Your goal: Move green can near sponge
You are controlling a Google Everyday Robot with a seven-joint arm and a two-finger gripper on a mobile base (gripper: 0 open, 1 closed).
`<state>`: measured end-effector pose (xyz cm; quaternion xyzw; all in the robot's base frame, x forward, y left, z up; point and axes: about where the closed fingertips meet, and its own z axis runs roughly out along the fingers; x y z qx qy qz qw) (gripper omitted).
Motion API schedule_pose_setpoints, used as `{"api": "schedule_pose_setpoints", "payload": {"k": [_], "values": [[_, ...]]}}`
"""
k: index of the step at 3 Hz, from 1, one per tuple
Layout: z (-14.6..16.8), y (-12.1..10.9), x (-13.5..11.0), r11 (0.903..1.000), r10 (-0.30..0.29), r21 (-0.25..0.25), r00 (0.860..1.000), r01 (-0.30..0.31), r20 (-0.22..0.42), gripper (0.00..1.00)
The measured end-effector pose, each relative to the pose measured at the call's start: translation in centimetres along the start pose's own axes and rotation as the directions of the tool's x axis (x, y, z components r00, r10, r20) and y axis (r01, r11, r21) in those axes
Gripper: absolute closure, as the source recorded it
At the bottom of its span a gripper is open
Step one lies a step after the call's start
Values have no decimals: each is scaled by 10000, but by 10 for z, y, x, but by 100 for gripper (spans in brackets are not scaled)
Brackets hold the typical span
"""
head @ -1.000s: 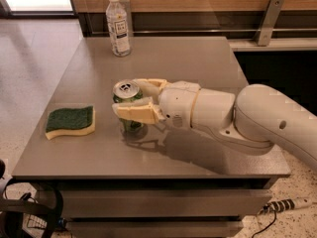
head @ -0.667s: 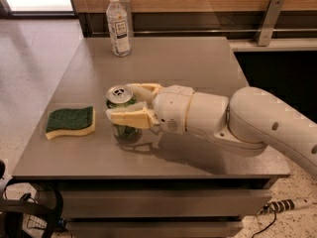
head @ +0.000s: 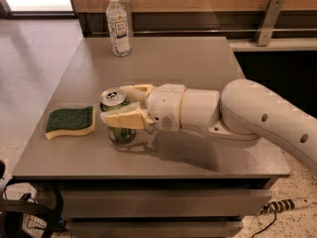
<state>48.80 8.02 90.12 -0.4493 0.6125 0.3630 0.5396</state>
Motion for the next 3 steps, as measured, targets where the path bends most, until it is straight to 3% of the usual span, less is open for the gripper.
{"api": "schedule_pose_setpoints", "payload": {"k": [3], "values": [[4, 4, -2, 9999, -55, -104, 10000, 55, -27, 0]]}}
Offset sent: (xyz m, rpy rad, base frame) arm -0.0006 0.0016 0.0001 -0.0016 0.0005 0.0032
